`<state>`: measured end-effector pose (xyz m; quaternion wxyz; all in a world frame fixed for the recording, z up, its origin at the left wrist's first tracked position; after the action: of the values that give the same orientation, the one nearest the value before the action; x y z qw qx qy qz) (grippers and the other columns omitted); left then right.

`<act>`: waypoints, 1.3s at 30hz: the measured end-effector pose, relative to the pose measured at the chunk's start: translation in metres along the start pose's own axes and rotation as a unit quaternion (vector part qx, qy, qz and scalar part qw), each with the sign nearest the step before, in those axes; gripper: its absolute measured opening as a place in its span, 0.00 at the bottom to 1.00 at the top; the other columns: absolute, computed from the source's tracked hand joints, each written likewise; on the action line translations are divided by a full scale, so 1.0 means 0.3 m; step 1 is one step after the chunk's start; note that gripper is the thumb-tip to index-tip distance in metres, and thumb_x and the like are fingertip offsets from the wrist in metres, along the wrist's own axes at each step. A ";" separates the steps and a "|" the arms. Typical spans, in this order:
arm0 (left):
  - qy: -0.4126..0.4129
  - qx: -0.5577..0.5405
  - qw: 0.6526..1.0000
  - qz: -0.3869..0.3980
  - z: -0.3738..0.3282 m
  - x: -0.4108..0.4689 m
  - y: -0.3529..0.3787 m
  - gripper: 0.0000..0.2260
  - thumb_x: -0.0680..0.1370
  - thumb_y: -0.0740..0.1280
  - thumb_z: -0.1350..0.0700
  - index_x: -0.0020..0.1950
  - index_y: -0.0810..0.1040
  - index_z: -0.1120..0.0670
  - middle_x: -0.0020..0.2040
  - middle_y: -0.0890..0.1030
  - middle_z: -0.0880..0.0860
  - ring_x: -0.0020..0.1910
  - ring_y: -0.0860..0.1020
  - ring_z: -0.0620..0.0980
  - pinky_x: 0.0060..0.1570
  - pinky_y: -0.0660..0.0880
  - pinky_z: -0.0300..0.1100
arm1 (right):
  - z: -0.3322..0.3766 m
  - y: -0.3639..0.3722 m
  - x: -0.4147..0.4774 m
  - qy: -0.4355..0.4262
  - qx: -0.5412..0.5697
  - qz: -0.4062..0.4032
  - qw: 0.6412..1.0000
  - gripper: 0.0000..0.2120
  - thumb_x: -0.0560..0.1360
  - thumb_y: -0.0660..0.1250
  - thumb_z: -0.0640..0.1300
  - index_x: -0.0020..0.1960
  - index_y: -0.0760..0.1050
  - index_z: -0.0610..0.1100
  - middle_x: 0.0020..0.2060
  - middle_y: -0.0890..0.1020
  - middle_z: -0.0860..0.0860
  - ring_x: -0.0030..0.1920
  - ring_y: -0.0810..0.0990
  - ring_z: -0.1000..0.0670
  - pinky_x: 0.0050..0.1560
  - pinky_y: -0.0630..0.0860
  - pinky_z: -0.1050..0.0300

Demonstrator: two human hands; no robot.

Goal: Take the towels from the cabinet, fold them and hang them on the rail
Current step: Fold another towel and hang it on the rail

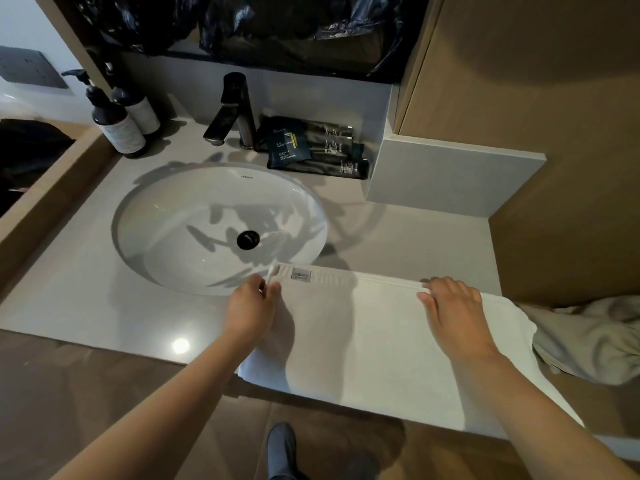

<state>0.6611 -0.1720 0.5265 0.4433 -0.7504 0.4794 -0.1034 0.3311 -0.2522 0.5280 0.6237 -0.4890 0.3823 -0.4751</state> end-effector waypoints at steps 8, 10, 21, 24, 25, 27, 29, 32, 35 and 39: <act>0.020 0.019 0.999 -0.039 -0.002 0.002 0.016 0.12 0.82 0.57 0.53 0.40 0.66 0.55 0.34 0.72 0.50 0.32 0.69 0.46 0.28 0.59 0.40 | 0.012 0.021 0.069 -0.005 -0.070 0.044 0.997 0.16 0.83 0.55 0.51 0.63 0.75 0.45 0.54 0.81 0.47 0.53 0.77 0.44 0.54 0.67 0.51; 0.021 0.027 0.998 -0.047 -0.005 0.001 0.018 0.12 0.82 0.57 0.54 0.40 0.66 0.54 0.33 0.72 0.50 0.32 0.70 0.47 0.28 0.60 0.41 | 0.014 0.020 0.083 -0.015 -0.063 0.055 0.996 0.16 0.83 0.54 0.51 0.63 0.74 0.46 0.54 0.80 0.48 0.53 0.77 0.45 0.55 0.68 0.52; 0.041 0.116 0.991 -0.054 -0.049 0.001 0.020 0.14 0.81 0.58 0.51 0.51 0.74 0.62 0.47 0.76 0.60 0.50 0.75 0.62 0.47 0.69 0.50 | -0.068 0.016 0.036 0.009 0.029 -0.017 0.999 0.15 0.80 0.60 0.54 0.61 0.75 0.46 0.61 0.73 0.46 0.65 0.69 0.44 0.66 0.60 0.48; 0.036 0.129 0.990 -0.036 -0.049 0.018 0.037 0.15 0.82 0.56 0.51 0.48 0.74 0.62 0.47 0.77 0.61 0.52 0.74 0.63 0.47 0.67 0.50 | -0.093 0.032 0.019 -0.033 -0.011 0.031 0.999 0.22 0.82 0.52 0.55 0.72 0.67 0.48 0.73 0.65 0.47 0.74 0.60 0.47 0.74 0.49 0.46; 0.030 0.141 0.989 -0.027 -0.046 0.022 0.046 0.16 0.83 0.55 0.50 0.50 0.74 0.61 0.50 0.77 0.61 0.54 0.73 0.63 0.50 0.67 0.50 | -0.101 0.038 0.016 -0.032 -0.026 0.049 0.998 0.24 0.82 0.49 0.57 0.75 0.63 0.49 0.76 0.61 0.49 0.76 0.56 0.49 0.75 0.45 0.46; 0.010 0.163 0.986 -0.013 -0.036 0.032 0.062 0.18 0.83 0.53 0.48 0.54 0.75 0.61 0.54 0.77 0.61 0.58 0.70 0.63 0.56 0.66 0.52 | -0.108 0.049 0.017 -0.020 -0.039 0.080 0.996 0.26 0.82 0.45 0.59 0.78 0.56 0.51 0.79 0.54 0.51 0.78 0.49 0.49 0.76 0.42 0.45; -0.002 0.166 0.986 -0.011 -0.028 0.041 0.067 0.19 0.83 0.53 0.48 0.53 0.75 0.61 0.54 0.77 0.61 0.58 0.70 0.62 0.59 0.65 0.52 | -0.106 0.056 0.023 -0.014 -0.048 0.101 0.994 0.27 0.82 0.43 0.59 0.79 0.51 0.52 0.79 0.50 0.51 0.79 0.45 0.49 0.77 0.41 0.44; -0.023 0.120 0.992 -0.010 -0.020 0.058 0.058 0.15 0.82 0.57 0.48 0.47 0.72 0.59 0.53 0.78 0.62 0.58 0.72 0.63 0.58 0.65 0.51 | -0.101 0.055 0.026 -0.004 -0.054 0.124 0.991 0.28 0.82 0.41 0.59 0.80 0.48 0.51 0.80 0.47 0.50 0.79 0.42 0.49 0.76 0.39 0.43; -0.043 0.077 0.996 -0.005 -0.017 0.062 0.047 0.14 0.81 0.59 0.49 0.47 0.72 0.60 0.53 0.77 0.63 0.58 0.72 0.63 0.55 0.66 0.51 | -0.088 0.053 0.000 0.003 -0.031 0.116 0.993 0.29 0.82 0.41 0.60 0.79 0.51 0.50 0.79 0.50 0.51 0.79 0.43 0.50 0.76 0.38 0.43; -0.007 -0.014 1.000 -0.026 -0.048 0.023 0.029 0.13 0.81 0.59 0.50 0.47 0.70 0.60 0.45 0.75 0.58 0.44 0.73 0.58 0.41 0.66 0.48 | -0.079 0.066 -0.029 -0.005 -0.062 0.115 0.991 0.31 0.79 0.35 0.62 0.80 0.43 0.53 0.79 0.45 0.53 0.79 0.40 0.51 0.76 0.34 0.45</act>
<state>0.6509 -0.1869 0.5265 0.4330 -0.7693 0.4584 -0.1032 0.3110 -0.2482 0.5033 0.6446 -0.4818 0.4617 -0.3731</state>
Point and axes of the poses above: each hand's wrist, its own x-axis towards the middle knuckle, its own y-axis out of the palm, z = x × y, the point moved 6 cm from there along x, towards the middle knuckle
